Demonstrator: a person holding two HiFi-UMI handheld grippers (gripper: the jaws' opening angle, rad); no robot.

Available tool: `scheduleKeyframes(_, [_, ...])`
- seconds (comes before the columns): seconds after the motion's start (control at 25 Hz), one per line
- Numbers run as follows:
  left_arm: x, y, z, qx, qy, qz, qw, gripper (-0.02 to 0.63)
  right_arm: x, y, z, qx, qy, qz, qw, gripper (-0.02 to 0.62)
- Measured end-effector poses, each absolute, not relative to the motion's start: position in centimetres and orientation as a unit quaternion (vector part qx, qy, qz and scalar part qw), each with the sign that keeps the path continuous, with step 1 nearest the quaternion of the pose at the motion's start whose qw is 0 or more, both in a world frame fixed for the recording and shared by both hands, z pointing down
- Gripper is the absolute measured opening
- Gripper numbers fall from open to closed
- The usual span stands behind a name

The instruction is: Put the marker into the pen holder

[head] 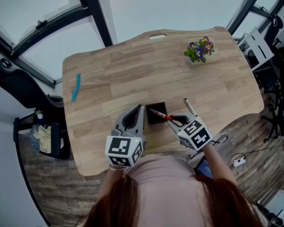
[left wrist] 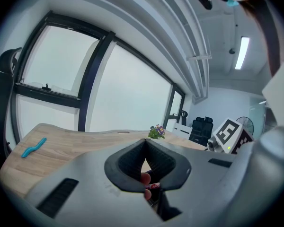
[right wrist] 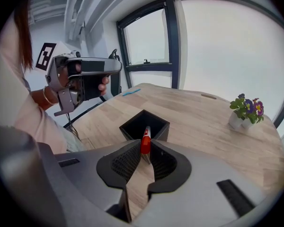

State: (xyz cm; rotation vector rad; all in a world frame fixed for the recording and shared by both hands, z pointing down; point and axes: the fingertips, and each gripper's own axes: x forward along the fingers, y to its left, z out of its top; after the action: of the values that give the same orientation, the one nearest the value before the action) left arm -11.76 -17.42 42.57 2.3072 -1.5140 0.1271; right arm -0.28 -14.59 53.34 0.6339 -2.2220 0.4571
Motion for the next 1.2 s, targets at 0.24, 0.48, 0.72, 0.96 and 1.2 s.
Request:
scheduleKeyframes(0.24, [-12.4,-17.4,42.8,0.817,-0.542,0.044,0.191,0.0,-1.2,-14.8,54.1,0.248,-0.869,0.177,0.389,0.052])
scheduleKeyframes(0.48, [-12.7,-17.3,43.1,0.816,-0.542,0.044,0.195,0.001,-1.7,-14.9,54.8,0.248,-0.867,0.181,0.392,0.052])
scheduleKeyframes(0.72, [-12.1,-17.4,43.3,0.821,-0.533,0.045,0.2,0.001,-1.7,-14.9,54.8,0.258,-0.866,0.188,0.384,0.054])
scheduleKeyframes(0.96, [-11.8,-17.4,43.3,0.826,-0.525,0.044,0.202,0.001,-1.6,-15.0,54.8,0.271,-0.866,0.193,0.374,0.058])
scheduleKeyframes(1.2, [-11.8,-17.2,43.9,0.831,-0.514,0.057,0.204,0.0,-1.7,-15.3,54.5,0.296,-0.862,0.204,0.357,0.089])
